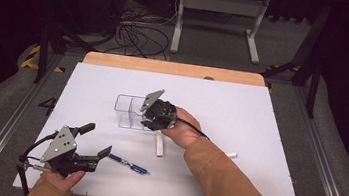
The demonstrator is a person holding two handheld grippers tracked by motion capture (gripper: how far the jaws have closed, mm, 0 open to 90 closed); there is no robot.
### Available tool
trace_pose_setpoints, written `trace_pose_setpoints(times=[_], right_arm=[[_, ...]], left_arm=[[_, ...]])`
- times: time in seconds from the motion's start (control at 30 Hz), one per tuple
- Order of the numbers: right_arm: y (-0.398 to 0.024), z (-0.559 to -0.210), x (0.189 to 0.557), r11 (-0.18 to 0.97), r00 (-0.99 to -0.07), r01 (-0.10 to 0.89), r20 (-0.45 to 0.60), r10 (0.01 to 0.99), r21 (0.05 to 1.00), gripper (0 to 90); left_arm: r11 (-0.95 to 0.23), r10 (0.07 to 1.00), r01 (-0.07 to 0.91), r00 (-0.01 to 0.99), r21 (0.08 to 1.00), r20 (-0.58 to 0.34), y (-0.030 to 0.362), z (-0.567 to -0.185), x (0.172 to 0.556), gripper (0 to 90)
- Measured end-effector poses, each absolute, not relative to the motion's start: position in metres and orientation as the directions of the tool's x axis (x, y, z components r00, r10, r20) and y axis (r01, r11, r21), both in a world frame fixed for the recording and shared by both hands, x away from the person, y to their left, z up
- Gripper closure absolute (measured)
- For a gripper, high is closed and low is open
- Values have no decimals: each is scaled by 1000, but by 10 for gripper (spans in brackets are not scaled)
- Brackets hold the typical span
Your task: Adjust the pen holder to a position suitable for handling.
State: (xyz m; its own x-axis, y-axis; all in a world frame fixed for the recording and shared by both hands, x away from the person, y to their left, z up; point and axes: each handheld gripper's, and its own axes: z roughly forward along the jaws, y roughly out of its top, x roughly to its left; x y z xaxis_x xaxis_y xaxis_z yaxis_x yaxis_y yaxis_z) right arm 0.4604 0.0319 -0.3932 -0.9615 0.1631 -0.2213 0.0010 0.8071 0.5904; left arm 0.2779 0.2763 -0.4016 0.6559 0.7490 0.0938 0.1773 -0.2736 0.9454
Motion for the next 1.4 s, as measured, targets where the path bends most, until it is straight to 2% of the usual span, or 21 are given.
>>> trace_pose_setpoints(times=[0.1, 0.4, 0.43, 0.6, 0.73, 0.83, 1.1, 1.4], right_arm=[[32, -393, 460, 808, -957, 0, -236, 172, 589, 735], [32, -391, 457, 816, -950, -32, -272, 156, 577, 772], [31, -389, 457, 809, -955, -41, -261, 140, 586, 802], [30, -388, 457, 806, -962, -56, -249, 116, 589, 824], [29, -386, 458, 792, -977, -47, -194, 92, 609, 860], [30, -383, 455, 785, -976, -83, -208, 58, 613, 887], [24, -369, 457, 784, -964, -126, -261, 46, 608, 887], [-14, -352, 478, 784, -968, -90, -239, 76, 614, 885]], left_arm=[[-275, 749, 178, 656, 945, 94, 276, -402, 278, 156], [-270, 747, 179, 659, 946, 88, 276, -402, 278, 155], [-270, 747, 179, 659, 946, 88, 276, -402, 278, 155], [-271, 747, 179, 659, 946, 89, 276, -402, 278, 155], [-273, 747, 178, 658, 945, 92, 276, -402, 279, 155], [-273, 747, 178, 658, 946, 91, 277, -402, 279, 155], [-266, 746, 184, 662, 946, 81, 276, -403, 280, 155], [-262, 746, 190, 662, 946, 74, 276, -404, 280, 155]])
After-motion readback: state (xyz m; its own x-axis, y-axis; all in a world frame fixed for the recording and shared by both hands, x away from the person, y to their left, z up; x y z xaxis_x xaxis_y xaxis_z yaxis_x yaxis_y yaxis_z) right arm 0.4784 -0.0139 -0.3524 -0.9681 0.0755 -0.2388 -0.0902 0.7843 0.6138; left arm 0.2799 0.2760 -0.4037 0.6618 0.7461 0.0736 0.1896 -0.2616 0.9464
